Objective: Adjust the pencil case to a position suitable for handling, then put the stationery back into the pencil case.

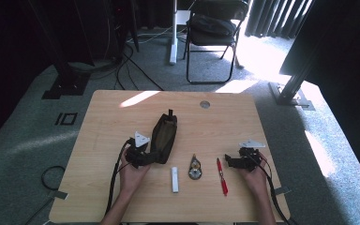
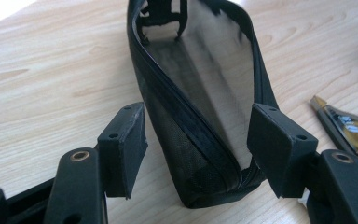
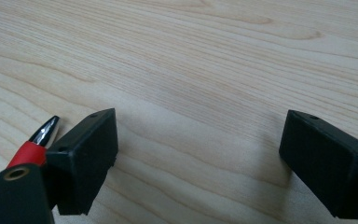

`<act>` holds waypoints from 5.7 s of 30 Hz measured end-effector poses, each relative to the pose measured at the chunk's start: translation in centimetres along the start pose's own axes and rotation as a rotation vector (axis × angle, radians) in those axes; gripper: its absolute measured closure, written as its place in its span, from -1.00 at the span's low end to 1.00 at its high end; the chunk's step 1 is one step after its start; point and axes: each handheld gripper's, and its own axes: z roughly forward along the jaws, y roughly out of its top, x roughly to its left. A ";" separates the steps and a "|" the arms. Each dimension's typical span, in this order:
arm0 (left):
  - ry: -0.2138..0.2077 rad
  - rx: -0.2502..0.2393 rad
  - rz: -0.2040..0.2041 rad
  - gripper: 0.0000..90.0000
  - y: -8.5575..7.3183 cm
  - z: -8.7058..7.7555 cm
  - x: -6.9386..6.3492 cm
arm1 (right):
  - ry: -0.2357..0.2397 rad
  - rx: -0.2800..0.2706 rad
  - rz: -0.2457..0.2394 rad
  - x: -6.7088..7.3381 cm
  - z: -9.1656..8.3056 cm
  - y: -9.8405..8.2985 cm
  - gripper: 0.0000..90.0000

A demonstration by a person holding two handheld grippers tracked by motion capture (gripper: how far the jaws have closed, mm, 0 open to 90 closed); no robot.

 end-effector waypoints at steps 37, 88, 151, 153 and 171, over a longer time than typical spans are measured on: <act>-0.089 0.014 0.150 0.58 -0.9 0.6 -0.2 | 0.000 0.000 0.000 0.0 0.0 0.0 -0.75; -0.157 -0.087 0.083 -0.02 -0.8 -2.9 -0.2 | 0.000 0.000 0.000 0.0 0.0 0.0 -0.75; -0.166 0.040 0.200 -0.09 -4.2 -1.0 -8.7 | 0.001 -0.001 -0.004 0.0 0.0 0.0 -0.75; -0.175 0.057 0.197 -0.13 -4.4 -0.6 -8.8 | 0.001 -0.001 -0.004 0.0 0.0 0.0 -0.75; -0.159 0.145 0.184 0.05 -6.0 -0.2 -8.0 | 0.001 -0.001 -0.003 0.0 0.0 0.0 -0.75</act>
